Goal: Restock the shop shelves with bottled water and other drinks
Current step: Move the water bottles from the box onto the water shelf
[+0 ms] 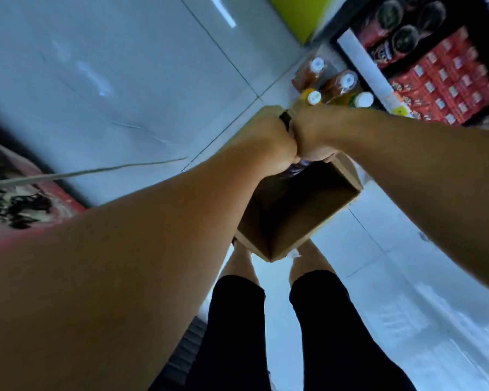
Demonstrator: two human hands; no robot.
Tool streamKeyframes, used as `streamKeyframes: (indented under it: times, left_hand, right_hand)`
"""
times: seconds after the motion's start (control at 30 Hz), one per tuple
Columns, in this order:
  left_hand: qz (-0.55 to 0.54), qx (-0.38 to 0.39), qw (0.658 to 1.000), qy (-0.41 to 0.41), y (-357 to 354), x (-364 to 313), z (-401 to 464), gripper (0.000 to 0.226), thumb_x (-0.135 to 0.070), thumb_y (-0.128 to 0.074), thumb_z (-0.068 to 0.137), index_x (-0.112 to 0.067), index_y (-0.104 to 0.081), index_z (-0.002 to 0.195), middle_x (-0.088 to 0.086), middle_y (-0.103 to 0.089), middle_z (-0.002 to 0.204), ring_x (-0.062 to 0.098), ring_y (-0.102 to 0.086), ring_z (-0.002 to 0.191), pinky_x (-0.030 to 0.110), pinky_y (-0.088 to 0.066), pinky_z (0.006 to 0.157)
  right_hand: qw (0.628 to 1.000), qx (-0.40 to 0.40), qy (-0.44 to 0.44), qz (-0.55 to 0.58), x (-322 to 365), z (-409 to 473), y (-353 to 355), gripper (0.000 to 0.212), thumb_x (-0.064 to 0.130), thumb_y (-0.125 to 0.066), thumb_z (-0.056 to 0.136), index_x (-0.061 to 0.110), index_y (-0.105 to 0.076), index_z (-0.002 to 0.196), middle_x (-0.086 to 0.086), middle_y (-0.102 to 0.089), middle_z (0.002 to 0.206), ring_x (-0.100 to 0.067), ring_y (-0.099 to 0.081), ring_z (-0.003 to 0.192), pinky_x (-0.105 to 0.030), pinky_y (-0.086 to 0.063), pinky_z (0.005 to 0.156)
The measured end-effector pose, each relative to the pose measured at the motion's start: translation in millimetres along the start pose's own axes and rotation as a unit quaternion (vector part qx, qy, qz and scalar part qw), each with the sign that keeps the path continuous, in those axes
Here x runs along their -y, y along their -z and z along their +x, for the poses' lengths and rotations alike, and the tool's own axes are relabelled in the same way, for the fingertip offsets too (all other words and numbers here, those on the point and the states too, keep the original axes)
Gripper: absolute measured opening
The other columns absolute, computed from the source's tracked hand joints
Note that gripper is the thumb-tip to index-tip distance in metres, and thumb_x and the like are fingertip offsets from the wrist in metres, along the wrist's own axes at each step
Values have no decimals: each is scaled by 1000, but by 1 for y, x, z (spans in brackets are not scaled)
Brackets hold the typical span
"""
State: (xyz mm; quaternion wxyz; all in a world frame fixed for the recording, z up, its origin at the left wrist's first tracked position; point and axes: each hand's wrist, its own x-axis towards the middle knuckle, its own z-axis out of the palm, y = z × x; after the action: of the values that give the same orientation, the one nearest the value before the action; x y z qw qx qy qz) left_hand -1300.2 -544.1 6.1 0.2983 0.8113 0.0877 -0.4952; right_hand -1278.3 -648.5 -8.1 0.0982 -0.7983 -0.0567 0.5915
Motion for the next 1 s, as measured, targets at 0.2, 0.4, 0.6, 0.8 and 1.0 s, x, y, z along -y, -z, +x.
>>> streamKeyframes:
  times: [0.2, 0.4, 0.6, 0.8, 1.0]
  left_hand:
    - [50, -43, 996, -63, 58, -72, -95, 13, -11, -57, 85, -8, -67, 92, 13, -70, 94, 31, -67, 96, 25, -40, 63]
    - [6, -90, 985, -149, 126, -147, -203, 30, -5, -51, 87, -12, -67, 111, 11, -69, 114, 39, -65, 98, 36, -50, 70]
    - [-23, -92, 962, -255, 179, -219, -310, 64, -11, -72, 78, -23, -46, 135, 8, -60, 112, 32, -62, 96, 39, -54, 75]
    - [-48, -131, 911, -389, 216, -269, -412, 63, -36, -77, 82, -39, -26, 120, -19, -46, 109, 6, -57, 89, 28, -50, 63]
    - [-117, -138, 847, -500, 228, -314, -507, 51, -26, -76, 84, -31, -33, 112, -10, -50, 106, 8, -56, 88, 37, -55, 79]
  right_hand:
    - [996, -69, -1, 56, 8, -140, 78, 20, 33, -71, 76, 13, -73, 80, -11, -73, 82, -23, -71, 64, -30, -57, 51]
    - [972, -198, 10, 125, 22, -305, 159, 41, 49, -73, 85, 9, -68, 94, -11, -67, 79, -21, -71, 68, -27, -49, 47]
    - [918, -363, 3, 162, 45, -454, 209, 50, 61, -68, 85, 13, -55, 75, -5, -53, 57, -20, -57, 47, -26, -44, 48]
    - [824, -534, 23, 187, 68, -603, 227, 27, 25, -38, 105, 25, -58, 124, -9, -46, 74, -27, -51, 59, -35, -36, 56]
    - [716, -654, 5, 245, 84, -720, 225, 23, 30, -48, 103, 18, -59, 120, -9, -53, 69, -24, -57, 57, -34, -55, 59]
